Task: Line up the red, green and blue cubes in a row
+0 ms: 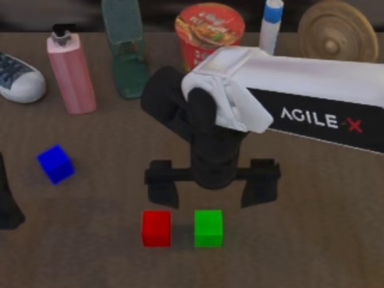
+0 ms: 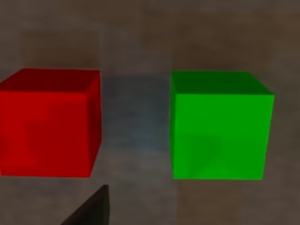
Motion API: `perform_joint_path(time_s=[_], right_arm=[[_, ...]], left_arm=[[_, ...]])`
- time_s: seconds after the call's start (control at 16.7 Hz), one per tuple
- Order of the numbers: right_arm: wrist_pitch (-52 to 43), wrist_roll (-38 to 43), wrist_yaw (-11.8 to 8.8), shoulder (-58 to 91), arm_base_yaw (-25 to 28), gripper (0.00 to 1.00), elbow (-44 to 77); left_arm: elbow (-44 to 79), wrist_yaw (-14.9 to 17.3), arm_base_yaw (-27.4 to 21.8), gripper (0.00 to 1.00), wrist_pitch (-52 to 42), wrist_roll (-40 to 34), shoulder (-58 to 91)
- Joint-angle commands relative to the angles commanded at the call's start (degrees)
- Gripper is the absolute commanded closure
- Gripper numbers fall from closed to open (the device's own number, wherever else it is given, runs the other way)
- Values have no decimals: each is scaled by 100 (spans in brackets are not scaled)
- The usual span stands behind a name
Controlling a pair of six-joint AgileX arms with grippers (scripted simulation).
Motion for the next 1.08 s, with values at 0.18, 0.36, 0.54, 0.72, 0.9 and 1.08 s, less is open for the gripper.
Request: perform_joint_path(time_s=[0.18, 0.36, 0.54, 0.72, 0.9, 1.08], right_arm=[[276, -211, 44, -510, -227, 0, -384], [768, -624, 106, -1463, -634, 0, -1143], [1433, -1198, 162, -2770, -1181, 0, -2212], [2221, -1871, 195, -4322, -1822, 0, -3487], [3076, -2575, 195, -6002, -2504, 0, -4846], [3946, -3256, 154, -7693, -3179, 0, -6182]], left_arm=[[442, 13, -36, 0, -286, 232, 460], [1271, 15, -82, 0, -823, 664, 1421], [2313, 9, -133, 0, -1527, 1217, 2828], [3482, 5, -195, 0, -2365, 1855, 4602], [4634, 4, -262, 0, -3226, 2497, 6415], [5764, 6, -330, 0, -4066, 3125, 8090]])
